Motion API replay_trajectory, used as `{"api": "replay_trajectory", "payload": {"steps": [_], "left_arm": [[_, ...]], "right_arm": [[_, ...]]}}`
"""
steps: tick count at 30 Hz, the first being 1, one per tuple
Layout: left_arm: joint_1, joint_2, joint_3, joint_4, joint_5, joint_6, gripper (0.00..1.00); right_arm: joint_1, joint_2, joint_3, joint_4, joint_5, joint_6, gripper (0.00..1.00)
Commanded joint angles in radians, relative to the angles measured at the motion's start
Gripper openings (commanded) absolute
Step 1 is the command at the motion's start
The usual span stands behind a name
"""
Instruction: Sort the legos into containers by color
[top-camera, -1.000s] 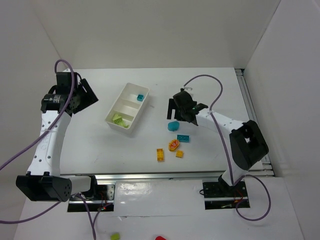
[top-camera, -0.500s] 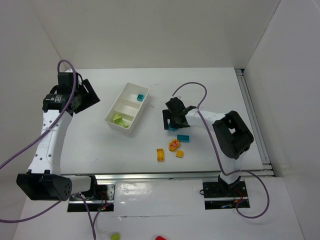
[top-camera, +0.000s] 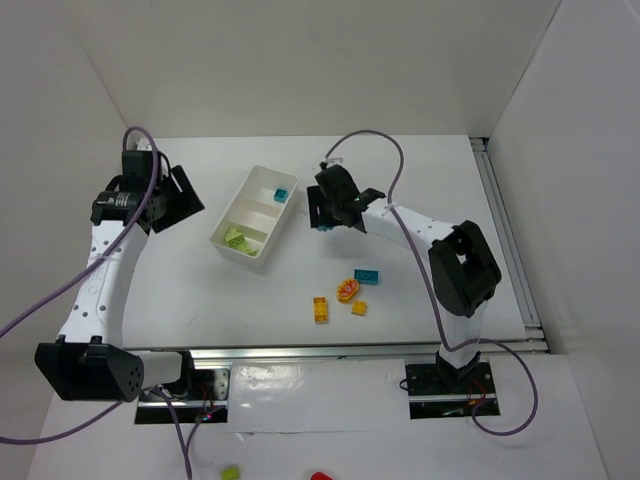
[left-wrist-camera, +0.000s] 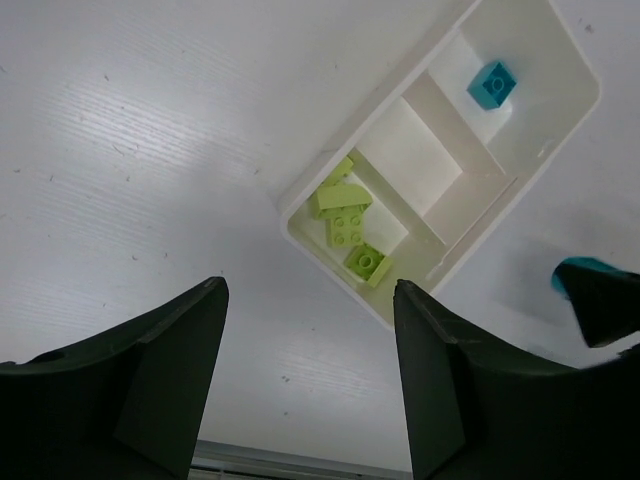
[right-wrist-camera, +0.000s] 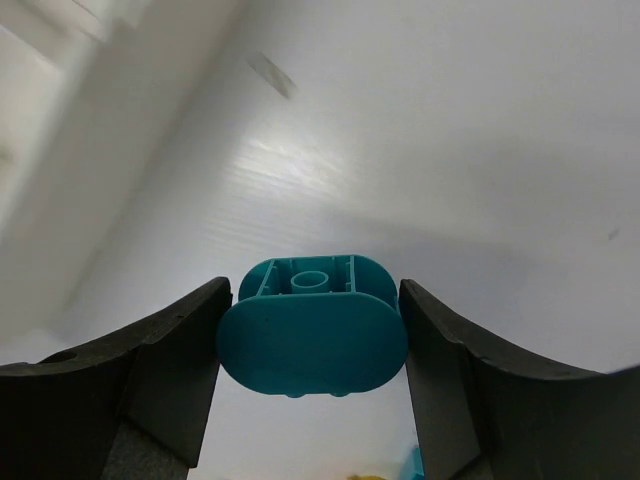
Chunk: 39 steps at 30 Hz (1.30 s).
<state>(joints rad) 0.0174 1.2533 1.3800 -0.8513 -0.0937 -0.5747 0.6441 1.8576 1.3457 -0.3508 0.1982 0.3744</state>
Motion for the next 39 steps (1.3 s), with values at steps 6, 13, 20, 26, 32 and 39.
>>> {"api": "replay_trajectory", "payload": {"steps": [6, 13, 20, 26, 32, 39], "left_arm": [[0.006, -0.083, -0.148, 0.014, 0.066, 0.027, 0.81], [-0.004, -0.146, -0.236, 0.014, 0.123, 0.016, 0.84], [-0.086, -0.193, -0.257, -0.005, 0.112, 0.027, 0.79], [-0.25, -0.16, -0.266, -0.005, 0.138, 0.007, 0.73], [-0.489, -0.043, -0.24, 0.017, 0.095, -0.014, 0.72], [-0.786, 0.26, -0.167, 0.07, 0.074, -0.088, 0.86]], "right_arm": [[0.042, 0.147, 0.423, 0.081, -0.049, -0.051, 0.56], [0.062, 0.461, 0.782, 0.044, -0.063, -0.069, 0.61], [0.072, 0.517, 0.966, 0.03, -0.025, -0.088, 0.95], [0.033, 0.272, 0.723, 0.062, 0.099, -0.089, 0.95], [-0.133, -0.2, 0.089, 0.125, 0.168, 0.024, 0.93], [-0.306, -0.526, -0.299, -0.022, 0.095, 0.115, 0.94]]}}
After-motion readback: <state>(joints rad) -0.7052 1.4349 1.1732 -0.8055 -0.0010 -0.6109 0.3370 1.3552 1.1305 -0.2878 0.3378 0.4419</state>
